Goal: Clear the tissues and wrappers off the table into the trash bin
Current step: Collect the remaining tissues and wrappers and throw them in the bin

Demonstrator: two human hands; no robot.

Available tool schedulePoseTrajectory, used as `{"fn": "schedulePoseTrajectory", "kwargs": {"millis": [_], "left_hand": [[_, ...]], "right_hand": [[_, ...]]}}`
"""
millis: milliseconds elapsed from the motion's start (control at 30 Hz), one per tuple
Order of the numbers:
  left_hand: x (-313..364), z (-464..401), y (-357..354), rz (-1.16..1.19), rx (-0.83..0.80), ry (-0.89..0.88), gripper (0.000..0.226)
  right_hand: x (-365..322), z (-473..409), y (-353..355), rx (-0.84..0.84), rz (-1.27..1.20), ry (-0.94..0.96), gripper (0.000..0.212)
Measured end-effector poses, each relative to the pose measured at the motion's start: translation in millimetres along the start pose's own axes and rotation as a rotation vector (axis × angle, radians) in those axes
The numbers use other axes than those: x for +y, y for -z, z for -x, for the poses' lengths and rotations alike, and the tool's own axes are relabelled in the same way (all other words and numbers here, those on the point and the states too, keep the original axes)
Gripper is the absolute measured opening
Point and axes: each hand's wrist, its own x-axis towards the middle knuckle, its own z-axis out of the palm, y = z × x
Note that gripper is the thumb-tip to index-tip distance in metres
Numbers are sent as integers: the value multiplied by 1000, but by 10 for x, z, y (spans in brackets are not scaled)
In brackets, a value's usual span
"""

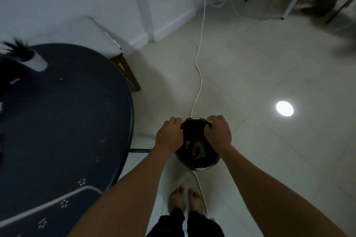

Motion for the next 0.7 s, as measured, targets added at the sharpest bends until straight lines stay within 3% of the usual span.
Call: {"fn": "schedulePoseTrajectory", "kwargs": {"millis": [367,700], "left_hand": [[-56,314,1147,-128,270,211,33],[-964,1142,1645,-59,458,519,29]], "right_hand": [[-1132,2,411,-5,28,363,32],[-2313,229,-24,-141,88,704,29]]}}
